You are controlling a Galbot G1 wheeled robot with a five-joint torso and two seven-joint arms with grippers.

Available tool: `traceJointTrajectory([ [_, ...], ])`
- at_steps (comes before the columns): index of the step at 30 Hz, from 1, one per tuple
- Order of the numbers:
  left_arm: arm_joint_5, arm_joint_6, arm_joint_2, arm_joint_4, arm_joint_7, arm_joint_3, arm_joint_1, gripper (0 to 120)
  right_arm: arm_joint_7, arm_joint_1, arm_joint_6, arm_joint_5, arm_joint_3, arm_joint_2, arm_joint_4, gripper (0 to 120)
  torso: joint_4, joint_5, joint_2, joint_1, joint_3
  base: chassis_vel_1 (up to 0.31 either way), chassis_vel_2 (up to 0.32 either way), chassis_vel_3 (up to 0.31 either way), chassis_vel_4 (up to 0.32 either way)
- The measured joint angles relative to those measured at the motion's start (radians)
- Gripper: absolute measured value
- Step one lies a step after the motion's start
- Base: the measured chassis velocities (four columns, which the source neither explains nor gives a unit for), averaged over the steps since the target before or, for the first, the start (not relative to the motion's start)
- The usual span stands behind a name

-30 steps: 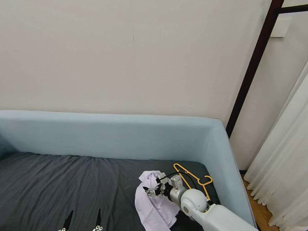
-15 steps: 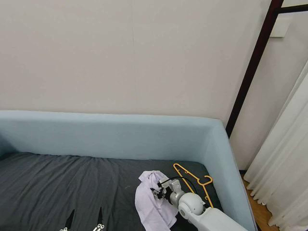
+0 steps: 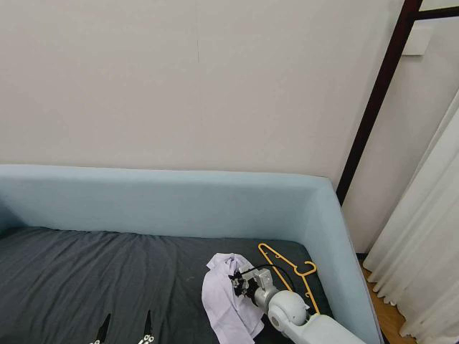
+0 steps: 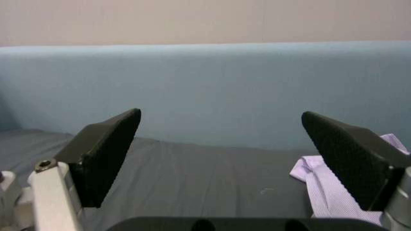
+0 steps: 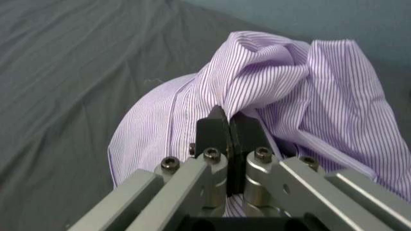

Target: Pick up the clothes from the sofa and hang them on the clothes hanger.

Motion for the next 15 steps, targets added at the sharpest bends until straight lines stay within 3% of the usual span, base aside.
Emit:
traceJointTrajectory([
  [9, -0.004, -0.005, -0.02, -0.007, -0.007, -0.007, 0.0, 98, 0.016, 0.037, 0.015, 0.065, 0.029, -0.044, 0.145, 0, 0.0, 0.0001, 0.0, 0.0, 0.0, 0.0, 0.0, 0.0, 0.0],
  [15, -0.018, -0.002, -0.039, -0.026, -0.01, -0.01, 0.001, 98, 0.043, 0.131, 0.0, 0.2, 0.031, -0.099, 0.295, 0, 0.0, 0.0, 0.0, 0.0, 0.0, 0.0, 0.0, 0.0, 0.0],
])
